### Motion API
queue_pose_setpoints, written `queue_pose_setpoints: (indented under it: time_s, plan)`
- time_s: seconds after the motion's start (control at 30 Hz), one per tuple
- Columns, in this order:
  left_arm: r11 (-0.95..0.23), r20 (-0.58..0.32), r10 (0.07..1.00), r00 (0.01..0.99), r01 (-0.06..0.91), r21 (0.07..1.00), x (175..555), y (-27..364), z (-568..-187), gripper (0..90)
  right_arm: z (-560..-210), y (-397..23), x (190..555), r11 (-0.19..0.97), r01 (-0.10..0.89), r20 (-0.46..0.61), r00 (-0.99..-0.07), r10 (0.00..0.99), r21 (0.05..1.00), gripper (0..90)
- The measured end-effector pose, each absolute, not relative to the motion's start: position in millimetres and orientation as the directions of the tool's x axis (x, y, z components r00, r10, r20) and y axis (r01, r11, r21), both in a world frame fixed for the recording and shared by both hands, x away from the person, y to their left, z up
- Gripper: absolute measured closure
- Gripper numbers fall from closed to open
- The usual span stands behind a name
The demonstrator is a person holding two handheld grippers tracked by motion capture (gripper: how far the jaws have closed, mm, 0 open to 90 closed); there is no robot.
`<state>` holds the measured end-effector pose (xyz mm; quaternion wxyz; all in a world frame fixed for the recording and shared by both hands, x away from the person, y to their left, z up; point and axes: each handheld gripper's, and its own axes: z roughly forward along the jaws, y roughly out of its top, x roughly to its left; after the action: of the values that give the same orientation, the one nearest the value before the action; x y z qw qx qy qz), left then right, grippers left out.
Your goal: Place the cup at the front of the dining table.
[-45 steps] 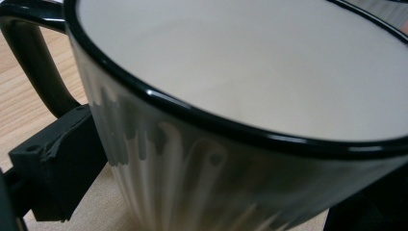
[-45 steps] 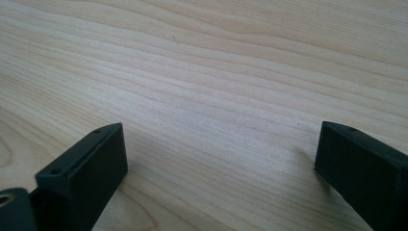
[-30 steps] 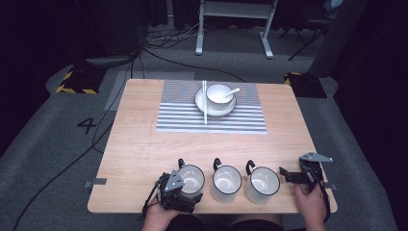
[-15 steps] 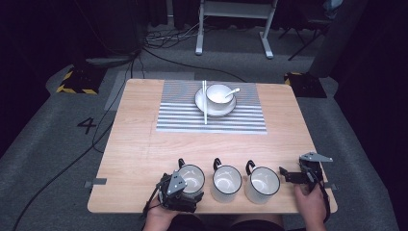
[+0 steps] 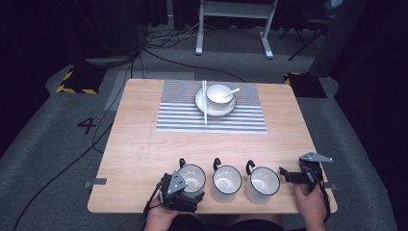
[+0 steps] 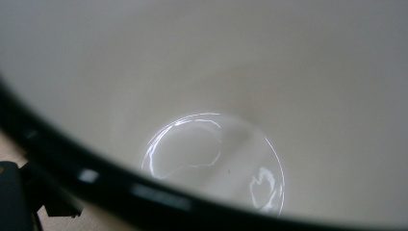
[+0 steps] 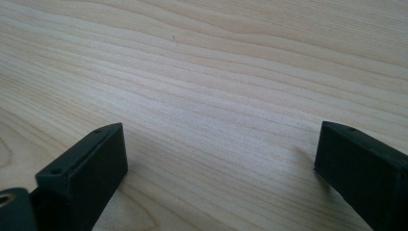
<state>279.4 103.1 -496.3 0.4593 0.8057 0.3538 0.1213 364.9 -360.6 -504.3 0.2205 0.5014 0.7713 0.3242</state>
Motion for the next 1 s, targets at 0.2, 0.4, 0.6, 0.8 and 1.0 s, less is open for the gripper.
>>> queue_pose_setpoints:
  time_s: [0.2, 0.4, 0.6, 0.8, 1.0]
  plan:
    - [-0.348, -0.098, 0.669, 0.737, 0.427, 0.834, 278, 105, -481, 3.4, -504, -361, 365, 0.286, 0.631, -0.015, -0.399, 0.917, 0.721, 4.6]
    - [-0.37, -0.11, 0.637, 0.763, 0.428, 0.825, 277, 108, -457, 3.4, -504, -361, 365, 0.287, 0.63, -0.015, -0.4, 0.916, 0.721, 4.6]
    - [-0.364, -0.125, 0.631, 0.766, 0.434, 0.824, 283, 111, -437, 3.4, -504, -361, 365, 0.286, 0.631, -0.014, -0.4, 0.917, 0.721, 4.6]
    - [-0.356, -0.135, 0.64, 0.757, 0.447, 0.82, 294, 115, -418, 3.5, -504, -361, 365, 0.284, 0.631, -0.013, -0.399, 0.917, 0.722, 4.8]
    - [-0.362, -0.13, 0.644, 0.754, 0.45, 0.816, 306, 118, -395, 3.5, -504, -361, 365, 0.281, 0.632, -0.008, -0.398, 0.917, 0.722, 5.3]
